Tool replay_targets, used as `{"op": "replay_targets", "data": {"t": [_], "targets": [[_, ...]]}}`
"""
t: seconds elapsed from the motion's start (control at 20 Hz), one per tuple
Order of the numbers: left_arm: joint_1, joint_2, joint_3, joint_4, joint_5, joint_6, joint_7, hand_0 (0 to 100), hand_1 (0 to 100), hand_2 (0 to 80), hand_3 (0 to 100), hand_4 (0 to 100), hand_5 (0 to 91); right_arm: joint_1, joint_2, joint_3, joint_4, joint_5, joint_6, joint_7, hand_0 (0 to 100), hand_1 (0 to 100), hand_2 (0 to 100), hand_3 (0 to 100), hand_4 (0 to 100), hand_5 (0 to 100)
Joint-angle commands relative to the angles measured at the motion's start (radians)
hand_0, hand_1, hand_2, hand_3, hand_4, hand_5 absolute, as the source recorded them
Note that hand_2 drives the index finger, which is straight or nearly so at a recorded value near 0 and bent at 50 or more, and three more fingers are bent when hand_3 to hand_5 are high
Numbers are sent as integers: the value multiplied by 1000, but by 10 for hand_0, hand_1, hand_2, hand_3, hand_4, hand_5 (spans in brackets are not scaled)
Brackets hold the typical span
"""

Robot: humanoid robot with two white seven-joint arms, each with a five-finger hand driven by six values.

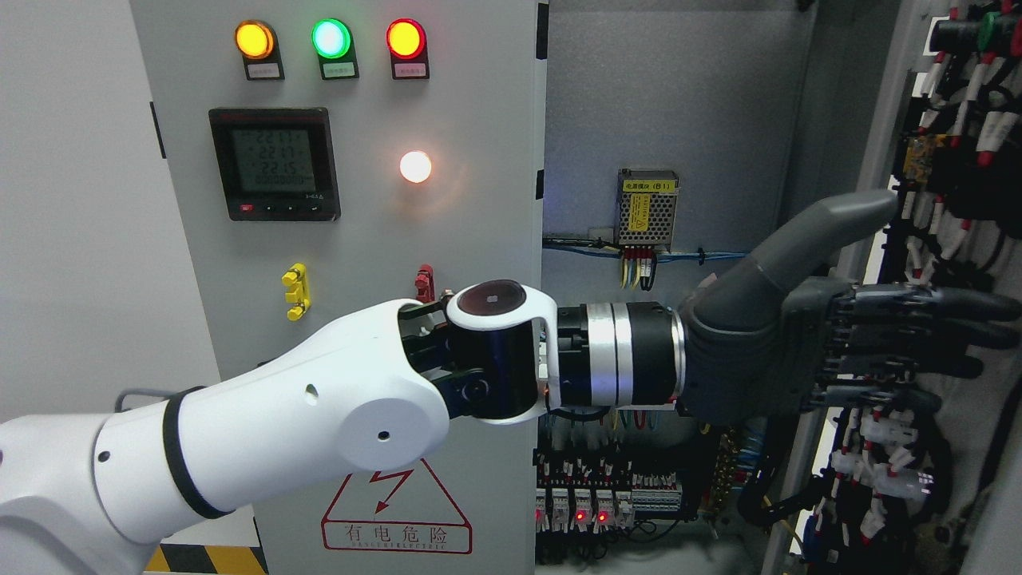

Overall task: Open door with both hands
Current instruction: 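Push the red-button door open with the left hand, swinging it away, then withdraw the left hand down and away from the opened door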

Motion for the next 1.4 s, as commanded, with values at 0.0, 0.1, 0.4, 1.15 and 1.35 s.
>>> {"op": "replay_targets", "data": {"t": [0.0,0.1,0.4,1.15,1.35], "targets": [[11,-181,47,11,-56,-7,51,0,0,0,0,0,0,0,0,-18,0,0,0,-1,0,0,0,0,0,0],[13,-226,39,55,-64,-9,71,0,0,0,0,0,0,0,0,-18,0,0,0,-1,0,0,0,0,0,0],[32,-296,-11,112,-64,-19,132,0,0,0,0,0,0,0,0,-18,0,0,0,-1,0,0,0,0,0,0],[45,-407,-47,261,-64,-41,209,0,0,0,0,0,0,0,0,-18,0,1,0,-1,0,0,0,0,0,0],[45,-401,-30,250,-59,-41,208,0,0,0,0,0,0,0,0,-18,0,0,0,-1,0,0,0,0,0,0]]}}
